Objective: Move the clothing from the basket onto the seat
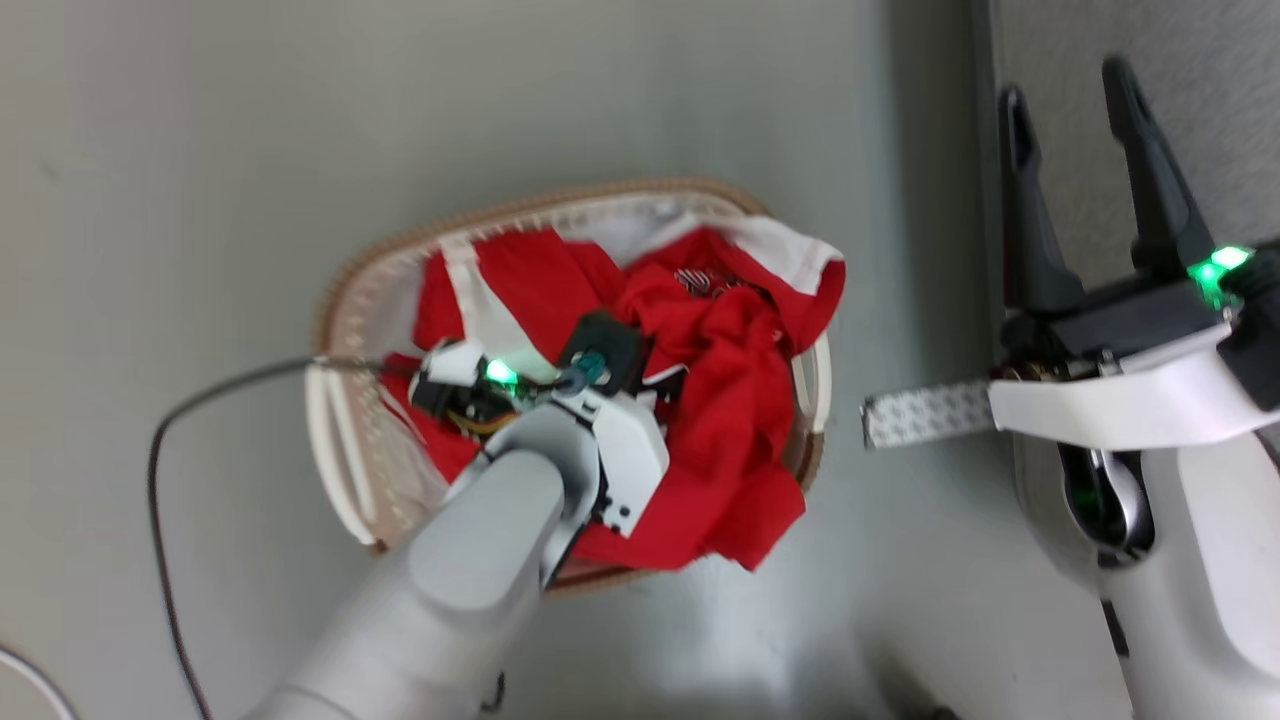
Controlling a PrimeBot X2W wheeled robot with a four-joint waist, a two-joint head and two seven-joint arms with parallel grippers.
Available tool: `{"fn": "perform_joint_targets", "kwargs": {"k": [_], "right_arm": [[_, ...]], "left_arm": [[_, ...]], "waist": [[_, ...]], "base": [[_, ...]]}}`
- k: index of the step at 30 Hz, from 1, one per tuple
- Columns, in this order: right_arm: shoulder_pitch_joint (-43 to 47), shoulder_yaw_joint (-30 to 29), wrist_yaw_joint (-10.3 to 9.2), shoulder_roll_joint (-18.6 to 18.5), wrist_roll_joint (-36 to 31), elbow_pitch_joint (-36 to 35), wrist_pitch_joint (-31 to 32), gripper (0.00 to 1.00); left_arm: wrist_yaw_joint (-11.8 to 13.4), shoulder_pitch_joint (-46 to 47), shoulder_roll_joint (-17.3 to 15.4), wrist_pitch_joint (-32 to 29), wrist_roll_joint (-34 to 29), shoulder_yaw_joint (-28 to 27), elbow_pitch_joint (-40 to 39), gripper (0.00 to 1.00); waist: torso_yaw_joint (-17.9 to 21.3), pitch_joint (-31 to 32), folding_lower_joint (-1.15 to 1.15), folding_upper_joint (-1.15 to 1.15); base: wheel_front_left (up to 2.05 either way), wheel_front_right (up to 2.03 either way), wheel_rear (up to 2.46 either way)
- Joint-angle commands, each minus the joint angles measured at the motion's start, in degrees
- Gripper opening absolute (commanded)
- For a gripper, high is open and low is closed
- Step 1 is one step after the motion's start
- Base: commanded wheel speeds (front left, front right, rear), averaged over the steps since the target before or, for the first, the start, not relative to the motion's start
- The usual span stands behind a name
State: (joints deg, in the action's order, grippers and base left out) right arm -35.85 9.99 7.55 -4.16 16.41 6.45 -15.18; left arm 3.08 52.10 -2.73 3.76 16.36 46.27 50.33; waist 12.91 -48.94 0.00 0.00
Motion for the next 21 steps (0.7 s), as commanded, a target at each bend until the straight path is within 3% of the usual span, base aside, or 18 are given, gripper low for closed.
{"fn": "perform_joint_targets", "kwargs": {"k": [1, 9, 15, 21], "right_arm": [[1.76, -0.60, -0.12, -0.87, -0.21, 0.68, 0.04, 1.00], [8.07, -1.66, -0.12, -1.97, -0.58, 3.84, 0.04, 1.00], [11.38, -1.65, -0.12, -2.49, -0.45, 5.65, 0.04, 1.00], [15.26, -1.89, -0.12, -2.33, 0.12, 6.96, 0.05, 1.00]], "left_arm": [[0.19, -2.05, -0.29, 1.63, 1.92, -0.53, -0.46, 0.00], [0.35, -10.80, -0.49, 7.83, 7.86, -2.70, -4.25, 0.00], [0.97, -16.01, -1.83, 9.16, 9.79, -4.09, -8.93, 0.00], [3.13, -21.36, -4.34, 8.60, 11.78, -5.32, -17.12, 0.00]], "waist": [[-3.06, 6.37, 0.00, 0.00], [-8.08, 18.58, 0.00, 0.00], [-10.17, 24.44, 0.00, 0.00], [-11.33, 30.05, 0.00, 0.00]], "base": [[0.00, 0.00, 0.00], [0.00, 0.00, 0.00], [0.00, 0.00, 0.00], [0.00, 0.00, 0.00]]}}
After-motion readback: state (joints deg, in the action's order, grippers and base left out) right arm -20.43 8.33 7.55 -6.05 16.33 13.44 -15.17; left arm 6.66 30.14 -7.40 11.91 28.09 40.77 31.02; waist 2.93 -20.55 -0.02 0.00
